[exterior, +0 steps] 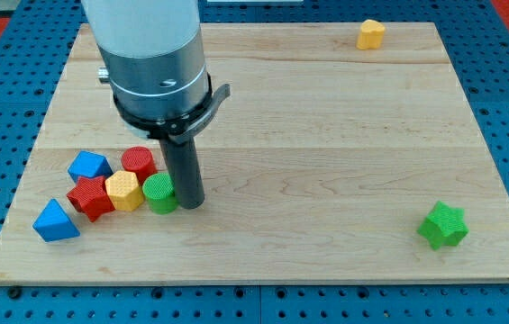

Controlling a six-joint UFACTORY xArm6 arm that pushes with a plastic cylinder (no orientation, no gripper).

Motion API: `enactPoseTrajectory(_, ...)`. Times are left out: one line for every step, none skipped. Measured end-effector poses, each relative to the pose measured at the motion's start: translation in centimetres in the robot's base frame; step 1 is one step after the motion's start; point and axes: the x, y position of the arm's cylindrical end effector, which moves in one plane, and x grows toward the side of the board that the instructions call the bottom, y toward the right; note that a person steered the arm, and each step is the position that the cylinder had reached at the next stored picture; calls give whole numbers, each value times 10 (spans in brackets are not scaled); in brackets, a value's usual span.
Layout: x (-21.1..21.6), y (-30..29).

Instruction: Push the green star slightly to left of the board

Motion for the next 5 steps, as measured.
enactPoseTrajectory(-24,58)
enactPoseTrajectory(-32,123)
enactPoseTrajectory(-38,184)
enactPoseTrajectory(-46,239)
enactPoseTrajectory(-38,299)
